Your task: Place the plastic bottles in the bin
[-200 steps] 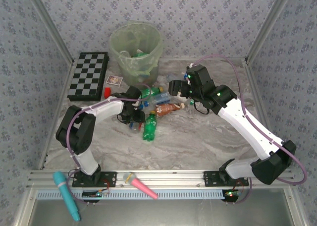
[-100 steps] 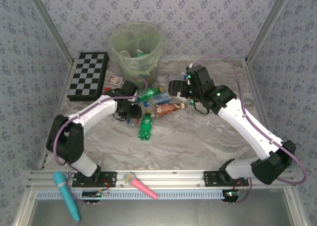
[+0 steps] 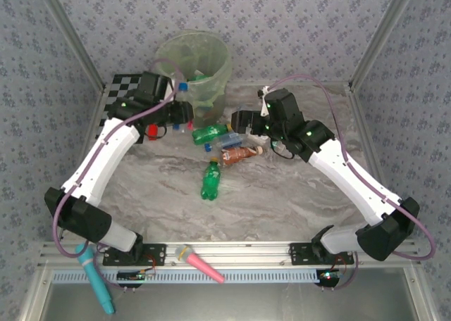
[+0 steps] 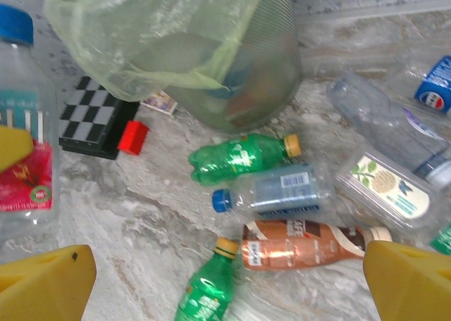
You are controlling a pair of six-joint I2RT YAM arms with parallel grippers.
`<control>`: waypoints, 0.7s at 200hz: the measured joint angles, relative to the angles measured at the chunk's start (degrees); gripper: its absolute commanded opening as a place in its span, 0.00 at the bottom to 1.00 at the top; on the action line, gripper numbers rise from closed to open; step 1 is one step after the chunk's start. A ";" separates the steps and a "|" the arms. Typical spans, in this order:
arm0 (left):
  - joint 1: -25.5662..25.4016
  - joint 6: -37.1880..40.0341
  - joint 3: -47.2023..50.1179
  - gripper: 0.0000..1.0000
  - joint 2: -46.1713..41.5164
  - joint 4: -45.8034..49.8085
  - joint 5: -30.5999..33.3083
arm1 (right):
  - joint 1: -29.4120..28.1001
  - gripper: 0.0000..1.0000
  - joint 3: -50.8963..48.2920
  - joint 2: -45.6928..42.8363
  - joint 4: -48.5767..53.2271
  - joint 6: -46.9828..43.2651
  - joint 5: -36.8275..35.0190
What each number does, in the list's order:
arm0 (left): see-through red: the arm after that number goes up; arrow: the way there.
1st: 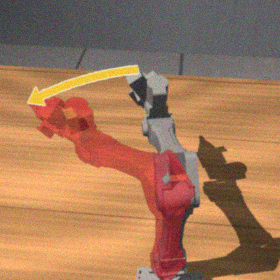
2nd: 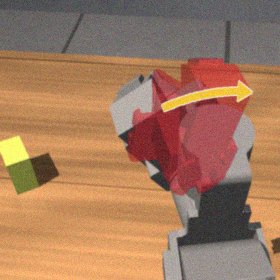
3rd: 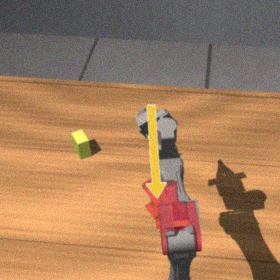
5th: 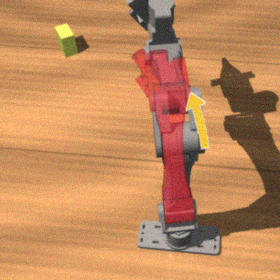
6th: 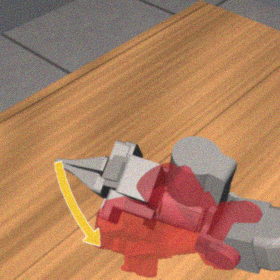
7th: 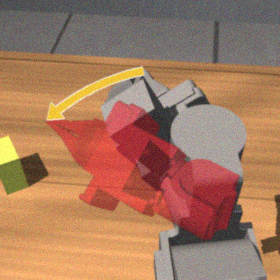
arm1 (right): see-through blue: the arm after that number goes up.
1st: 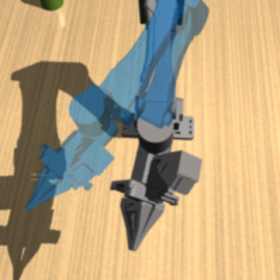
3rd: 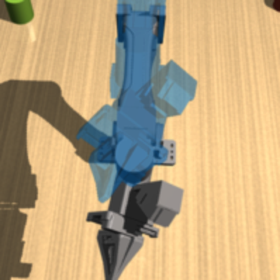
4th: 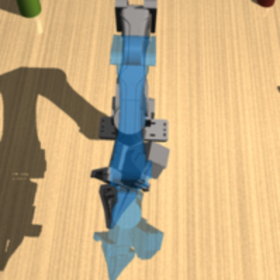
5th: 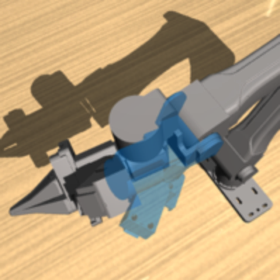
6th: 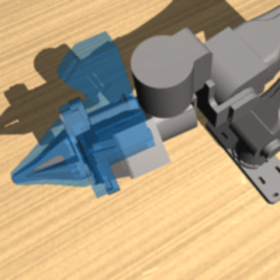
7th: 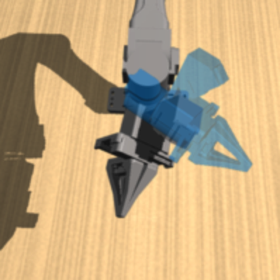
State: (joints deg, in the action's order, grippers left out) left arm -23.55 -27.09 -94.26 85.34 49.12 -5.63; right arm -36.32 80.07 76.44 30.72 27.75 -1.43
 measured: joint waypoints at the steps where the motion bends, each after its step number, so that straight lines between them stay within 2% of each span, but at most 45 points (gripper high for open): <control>1: 0.13 -0.04 -0.37 0.47 0.09 -0.02 -0.20 | 0.00 0.99 0.00 -0.04 -0.17 -0.02 0.07; 63: 4.11 -3.26 -20.02 0.47 10.86 -2.84 -5.53 | -0.02 0.99 0.68 -1.36 -2.25 -1.07 0.61; 140: 7.43 -8.52 -61.66 0.47 36.54 -1.01 -5.33 | -0.11 0.99 0.79 -2.91 -1.86 -1.29 -2.23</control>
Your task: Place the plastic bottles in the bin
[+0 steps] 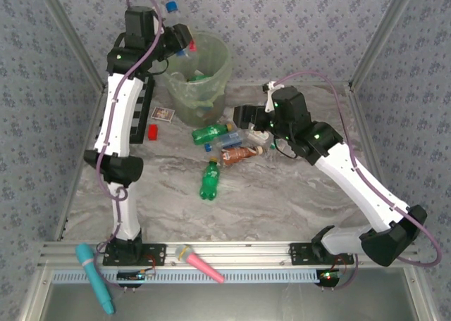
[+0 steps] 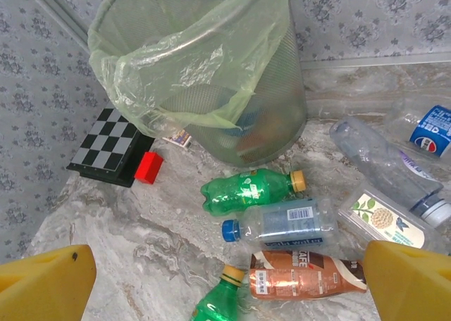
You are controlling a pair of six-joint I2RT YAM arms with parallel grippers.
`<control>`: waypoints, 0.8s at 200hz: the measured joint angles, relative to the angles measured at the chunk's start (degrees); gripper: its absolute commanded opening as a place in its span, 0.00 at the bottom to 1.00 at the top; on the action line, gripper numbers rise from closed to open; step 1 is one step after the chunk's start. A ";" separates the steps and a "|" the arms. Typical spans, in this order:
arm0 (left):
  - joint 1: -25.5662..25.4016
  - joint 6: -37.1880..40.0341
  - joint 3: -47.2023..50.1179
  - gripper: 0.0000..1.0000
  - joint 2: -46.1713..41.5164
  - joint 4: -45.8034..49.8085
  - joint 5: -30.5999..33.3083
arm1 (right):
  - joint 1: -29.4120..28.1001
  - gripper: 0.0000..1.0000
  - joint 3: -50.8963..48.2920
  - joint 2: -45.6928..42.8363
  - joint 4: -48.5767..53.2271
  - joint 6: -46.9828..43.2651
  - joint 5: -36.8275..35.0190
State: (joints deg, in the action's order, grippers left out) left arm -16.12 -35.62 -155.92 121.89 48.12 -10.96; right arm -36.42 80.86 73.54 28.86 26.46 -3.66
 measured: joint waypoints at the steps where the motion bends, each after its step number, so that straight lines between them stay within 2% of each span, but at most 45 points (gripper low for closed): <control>1: 0.02 -0.17 -0.50 0.47 0.37 -0.02 0.00 | 0.00 0.99 0.00 -0.07 0.02 0.00 -0.07; 16: 0.02 -1.97 -3.08 0.47 3.34 -0.28 -0.07 | 0.00 0.99 0.00 -0.79 0.11 0.00 -0.59; 67: 0.00 -7.65 -3.28 0.47 9.20 -1.16 -0.46 | 0.00 0.99 0.00 -2.34 0.96 0.00 -2.29; 127: 0.00 -12.15 -3.28 0.47 11.34 -2.23 -1.03 | 0.00 0.99 -0.02 -2.45 1.40 0.00 -3.06; 160: 0.02 -17.09 -3.28 0.48 11.76 -4.79 -0.57 | 0.00 0.99 -0.04 -2.45 1.42 0.02 -3.08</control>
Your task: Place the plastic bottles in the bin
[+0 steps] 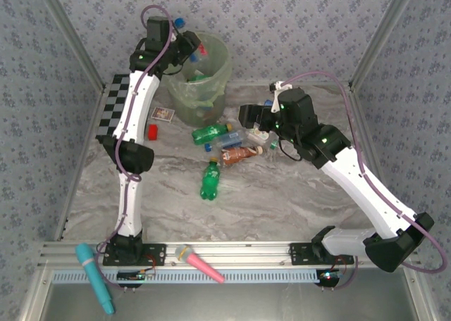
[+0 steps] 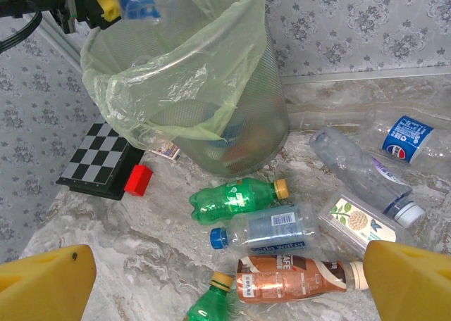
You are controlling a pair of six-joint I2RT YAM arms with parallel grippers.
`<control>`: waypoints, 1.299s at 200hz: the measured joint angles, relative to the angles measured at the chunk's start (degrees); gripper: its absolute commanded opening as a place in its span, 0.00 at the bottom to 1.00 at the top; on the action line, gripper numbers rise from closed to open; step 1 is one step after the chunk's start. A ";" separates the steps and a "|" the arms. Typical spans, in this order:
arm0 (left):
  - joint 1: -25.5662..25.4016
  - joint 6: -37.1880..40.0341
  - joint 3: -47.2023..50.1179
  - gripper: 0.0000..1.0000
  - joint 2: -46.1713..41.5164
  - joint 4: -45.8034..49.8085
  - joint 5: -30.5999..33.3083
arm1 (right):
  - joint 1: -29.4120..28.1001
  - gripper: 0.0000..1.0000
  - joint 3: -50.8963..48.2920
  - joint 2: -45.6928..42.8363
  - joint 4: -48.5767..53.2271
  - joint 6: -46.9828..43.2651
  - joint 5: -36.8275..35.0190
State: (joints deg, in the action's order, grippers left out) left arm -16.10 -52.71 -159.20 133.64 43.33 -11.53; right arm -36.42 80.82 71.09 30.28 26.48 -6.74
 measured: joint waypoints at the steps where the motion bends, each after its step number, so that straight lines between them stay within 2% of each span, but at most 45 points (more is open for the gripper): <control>1: 0.00 -0.17 0.00 0.48 0.00 -0.11 0.02 | 0.00 0.99 0.00 0.00 0.00 -0.02 0.02; 52: -0.15 -11.30 0.02 0.48 2.10 -6.49 3.54 | 0.00 0.99 0.00 0.00 0.46 0.00 -0.04; 125: -1.18 -22.08 1.33 0.48 3.93 -8.07 9.75 | 0.00 0.99 -0.04 -0.17 1.27 0.00 -1.07; 134: -1.36 -22.93 1.33 0.53 3.93 -8.70 9.99 | 0.00 0.99 -0.04 -0.17 1.33 0.00 -1.07; 145: -1.60 -23.67 1.33 0.67 3.93 -8.98 10.19 | 0.00 0.99 -0.04 -0.20 1.42 0.00 -1.11; 158: -1.81 -24.41 1.33 0.97 3.93 -9.05 10.34 | 0.00 0.99 -0.04 -0.20 1.49 0.00 -1.27; 160: -1.84 -24.85 1.33 0.99 3.96 -9.07 10.36 | 0.00 0.99 -0.04 -0.17 1.49 0.00 -1.27; 260: -1.92 -23.82 1.33 1.00 3.87 -8.33 11.23 | 0.00 0.99 -0.07 -0.20 1.64 0.02 -1.42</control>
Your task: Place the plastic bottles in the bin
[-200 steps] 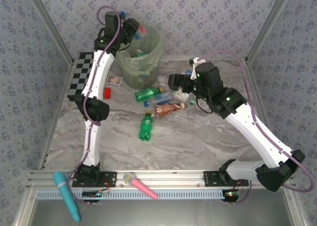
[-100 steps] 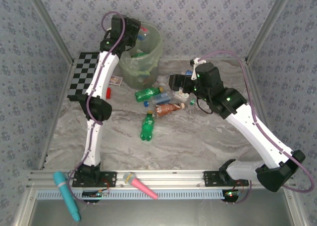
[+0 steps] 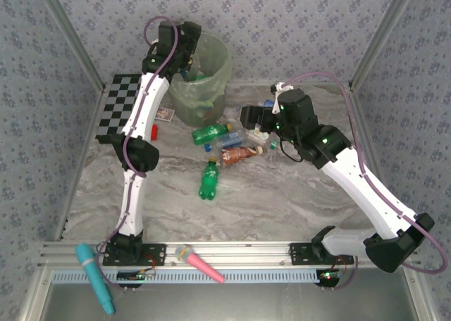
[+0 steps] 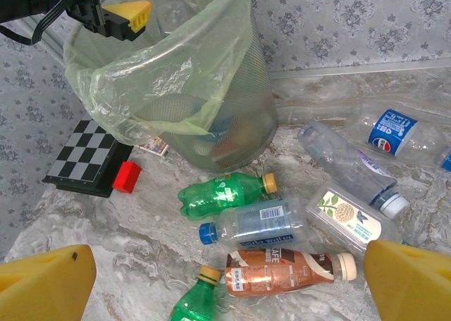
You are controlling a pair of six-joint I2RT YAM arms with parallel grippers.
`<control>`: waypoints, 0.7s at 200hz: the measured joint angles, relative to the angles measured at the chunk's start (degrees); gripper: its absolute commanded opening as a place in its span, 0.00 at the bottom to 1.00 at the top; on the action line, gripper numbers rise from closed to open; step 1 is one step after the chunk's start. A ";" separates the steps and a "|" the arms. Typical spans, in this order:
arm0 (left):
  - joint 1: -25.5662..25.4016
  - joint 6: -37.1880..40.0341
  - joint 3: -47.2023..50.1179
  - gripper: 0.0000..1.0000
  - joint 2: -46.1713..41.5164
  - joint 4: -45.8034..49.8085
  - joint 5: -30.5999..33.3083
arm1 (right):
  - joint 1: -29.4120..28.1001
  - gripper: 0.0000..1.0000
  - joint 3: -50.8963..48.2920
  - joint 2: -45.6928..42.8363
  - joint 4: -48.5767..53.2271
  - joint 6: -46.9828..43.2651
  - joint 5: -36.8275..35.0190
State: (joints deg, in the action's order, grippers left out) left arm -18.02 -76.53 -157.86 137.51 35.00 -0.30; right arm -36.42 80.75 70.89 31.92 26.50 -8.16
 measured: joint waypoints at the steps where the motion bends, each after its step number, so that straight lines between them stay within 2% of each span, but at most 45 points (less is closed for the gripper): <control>1: 0.00 0.00 0.00 1.00 0.00 0.00 0.00 | 0.00 0.99 0.00 0.00 0.00 0.00 0.00; 52: -0.11 4.33 0.09 1.00 -2.27 2.47 0.66 | 0.00 0.99 -0.81 -0.22 0.02 0.02 0.00; 119: -2.45 17.84 0.35 1.00 -10.36 10.36 1.01 | 0.00 0.99 -2.21 -0.57 0.00 0.04 0.02; 140: -3.74 22.71 3.37 1.00 -13.70 12.92 0.76 | -0.02 0.99 -2.43 -0.57 -0.02 0.02 0.15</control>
State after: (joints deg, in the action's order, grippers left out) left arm -21.76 -53.82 -154.50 123.81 47.92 0.47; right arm -36.45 78.32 70.32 31.90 26.52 -8.01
